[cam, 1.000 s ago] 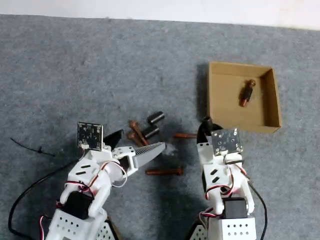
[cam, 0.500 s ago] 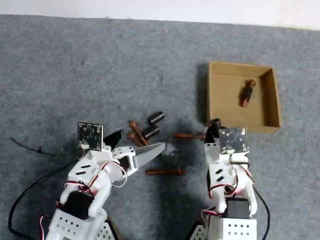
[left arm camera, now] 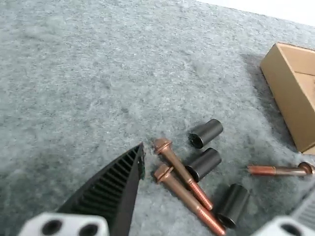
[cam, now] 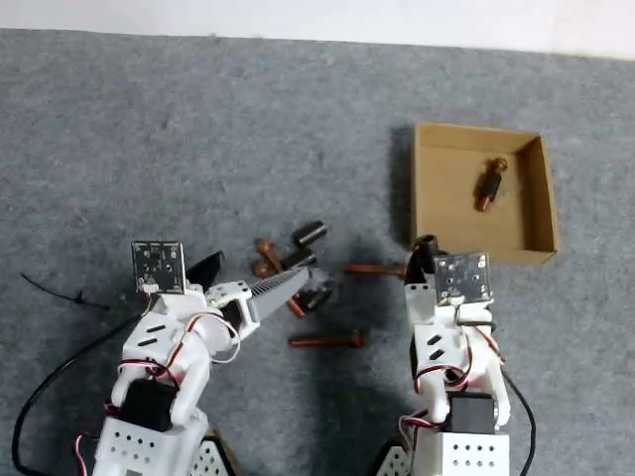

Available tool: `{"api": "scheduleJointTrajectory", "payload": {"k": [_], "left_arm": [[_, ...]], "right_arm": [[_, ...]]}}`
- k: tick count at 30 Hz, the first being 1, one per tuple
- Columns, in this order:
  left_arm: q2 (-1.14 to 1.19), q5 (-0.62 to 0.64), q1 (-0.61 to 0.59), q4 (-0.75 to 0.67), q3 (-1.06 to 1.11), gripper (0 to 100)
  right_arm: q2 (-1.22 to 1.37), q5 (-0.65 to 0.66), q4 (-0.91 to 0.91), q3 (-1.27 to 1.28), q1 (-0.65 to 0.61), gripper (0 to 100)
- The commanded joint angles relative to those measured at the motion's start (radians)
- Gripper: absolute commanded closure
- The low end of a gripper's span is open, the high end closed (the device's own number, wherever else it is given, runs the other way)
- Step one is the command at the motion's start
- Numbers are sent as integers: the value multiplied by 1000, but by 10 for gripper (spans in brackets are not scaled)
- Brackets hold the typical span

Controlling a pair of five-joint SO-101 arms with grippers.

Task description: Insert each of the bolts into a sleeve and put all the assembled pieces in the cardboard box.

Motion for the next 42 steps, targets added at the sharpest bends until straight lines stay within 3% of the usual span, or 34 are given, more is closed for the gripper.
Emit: {"api": "scheduleJointTrajectory", "payload": {"k": [1, 42], "left_arm": [[-5, -9, -10, 0, 22, 522], [-2, -8, 24, 5, 22, 523]], "right_arm": [[-12, -5, 4, 134, 12, 994], [-12, -3, -1, 134, 7, 991]]}}
